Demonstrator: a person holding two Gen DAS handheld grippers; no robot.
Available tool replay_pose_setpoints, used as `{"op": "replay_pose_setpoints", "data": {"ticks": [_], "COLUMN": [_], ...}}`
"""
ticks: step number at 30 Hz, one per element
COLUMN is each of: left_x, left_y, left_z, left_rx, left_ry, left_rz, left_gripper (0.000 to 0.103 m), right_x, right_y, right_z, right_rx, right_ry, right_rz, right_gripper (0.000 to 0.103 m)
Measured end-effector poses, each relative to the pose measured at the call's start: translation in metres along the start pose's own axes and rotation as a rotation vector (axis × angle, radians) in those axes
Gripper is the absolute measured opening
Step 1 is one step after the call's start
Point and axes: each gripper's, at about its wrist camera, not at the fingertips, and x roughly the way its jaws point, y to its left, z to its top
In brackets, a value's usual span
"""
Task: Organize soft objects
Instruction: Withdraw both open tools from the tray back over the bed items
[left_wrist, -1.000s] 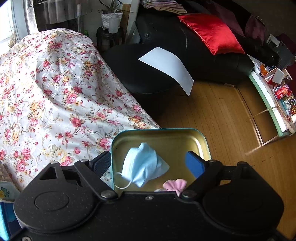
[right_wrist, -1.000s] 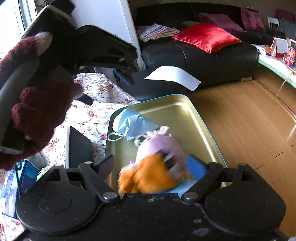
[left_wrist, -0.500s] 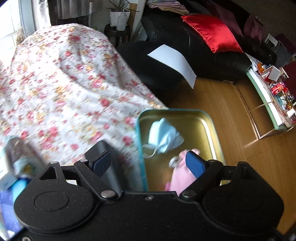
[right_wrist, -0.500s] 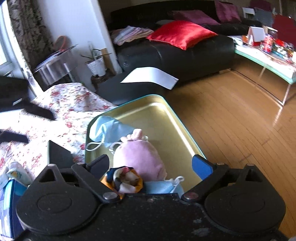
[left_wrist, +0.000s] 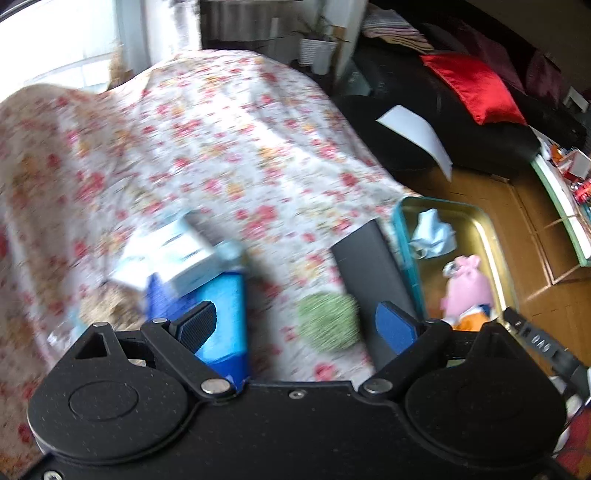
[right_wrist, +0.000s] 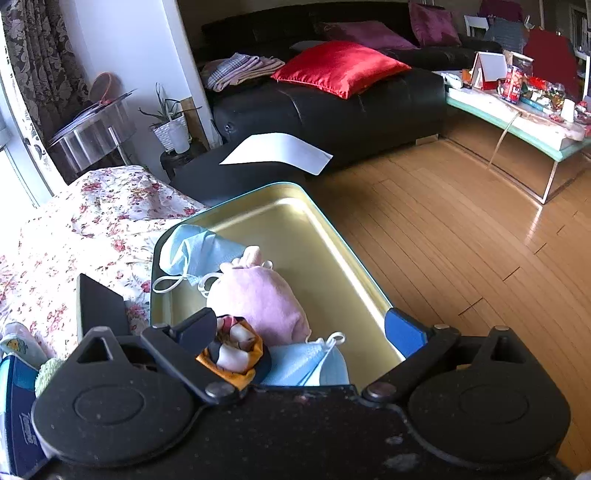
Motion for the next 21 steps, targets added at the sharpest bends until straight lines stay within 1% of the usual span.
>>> {"op": "replay_pose_setpoints", "data": {"ticks": [3, 7, 11, 14, 17, 21], "left_x": [-0.004, -0.006, -0.006, -0.003, -0.005, -0.011], "left_y": [0.021, 0.041, 0.059, 0.070, 0.085, 0.108], "left_z": [-0.013, -0.029, -0.039, -0.039, -0.033, -0.022], "left_rx": [-0.021, -0.059, -0.096, -0.126, -0.167, -0.222], "left_ry": [-0.002, -0.005, -0.007, -0.007, -0.014, -0.049], "left_rz": [0.019, 0.037, 0.040, 0.038, 0.032, 0.043], "left_gripper": [0.090, 0.090, 0.090, 0.090, 0.090, 0.090], "right_x": [-0.010, -0.025, -0.042, -0.057, -0.069, -0.078], "right_y": [0.005, 0.015, 0.024, 0.033, 0.045, 0.066], "right_z": [-0.004, -0.015, -0.028, -0.039, -0.050, -0.064], "right_rx": [-0.029, -0.082, -0.104, -0.137, -0.197, -0.291], "right_ry": [-0.032, -0.083, -0.116, -0.162, -0.201, -0.200], "right_rz": [0.000, 0.008, 0.051, 0.060, 0.076, 0.131], "right_gripper": [0.099, 0.102, 0.102, 0.102, 0.102, 0.101]}}
